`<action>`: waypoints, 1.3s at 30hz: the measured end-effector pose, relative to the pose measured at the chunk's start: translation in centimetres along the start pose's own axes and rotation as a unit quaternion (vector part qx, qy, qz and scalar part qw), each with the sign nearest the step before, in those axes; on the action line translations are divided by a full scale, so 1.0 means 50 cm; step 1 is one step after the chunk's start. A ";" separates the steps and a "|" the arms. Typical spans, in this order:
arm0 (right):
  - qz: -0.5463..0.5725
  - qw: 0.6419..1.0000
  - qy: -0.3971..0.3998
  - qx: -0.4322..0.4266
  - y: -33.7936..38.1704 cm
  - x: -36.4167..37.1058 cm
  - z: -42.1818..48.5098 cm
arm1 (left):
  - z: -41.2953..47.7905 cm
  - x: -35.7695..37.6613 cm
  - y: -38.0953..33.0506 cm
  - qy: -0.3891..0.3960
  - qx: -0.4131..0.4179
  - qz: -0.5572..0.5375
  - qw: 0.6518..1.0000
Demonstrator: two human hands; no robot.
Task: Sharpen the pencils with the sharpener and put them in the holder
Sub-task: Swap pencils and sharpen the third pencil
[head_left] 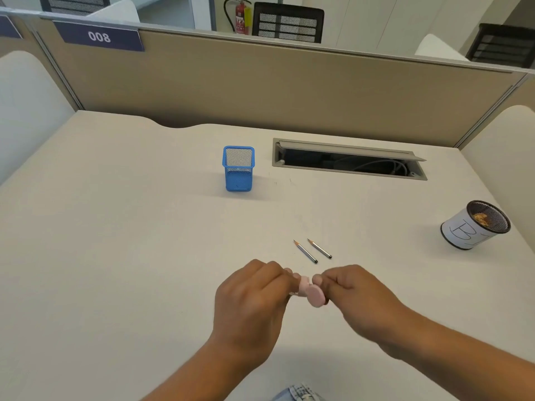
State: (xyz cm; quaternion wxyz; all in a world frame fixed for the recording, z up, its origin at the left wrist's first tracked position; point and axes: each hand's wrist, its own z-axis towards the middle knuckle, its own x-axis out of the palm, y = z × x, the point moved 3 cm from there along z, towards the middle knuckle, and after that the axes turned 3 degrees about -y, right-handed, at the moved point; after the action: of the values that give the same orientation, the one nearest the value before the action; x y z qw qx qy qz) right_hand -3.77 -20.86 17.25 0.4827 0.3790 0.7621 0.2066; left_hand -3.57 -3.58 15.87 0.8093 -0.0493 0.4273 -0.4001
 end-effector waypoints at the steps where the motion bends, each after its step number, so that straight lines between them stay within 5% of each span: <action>1: 0.110 0.987 0.056 0.098 -0.006 0.008 0.000 | -0.004 0.002 -0.001 -0.011 0.030 0.014 0.999; 3: 0.241 0.932 0.141 0.230 -0.009 0.017 -0.007 | -0.011 0.005 0.000 -0.022 0.069 0.017 0.997; 5: 0.237 0.922 0.177 0.250 -0.009 0.018 -0.010 | -0.016 0.009 0.006 -0.014 0.070 0.008 0.997; 19: 0.061 0.992 0.089 0.072 -0.007 -0.017 0.033 | -0.012 0.038 0.043 0.081 -0.057 -0.050 0.994; 27: 0.105 0.991 0.036 0.070 -0.037 -0.018 0.072 | -0.037 0.067 0.090 0.156 -0.257 -0.115 0.947; 39: 0.225 0.974 0.002 0.031 -0.034 0.051 0.140 | -0.050 0.104 0.115 0.186 -0.302 -0.135 0.925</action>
State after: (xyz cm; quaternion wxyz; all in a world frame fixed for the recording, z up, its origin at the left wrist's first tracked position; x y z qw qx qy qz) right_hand 1.19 -20.31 11.48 0.4109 0.5549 0.6641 0.2869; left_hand -0.27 -2.62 8.50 0.6000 -0.2735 0.6602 -0.3597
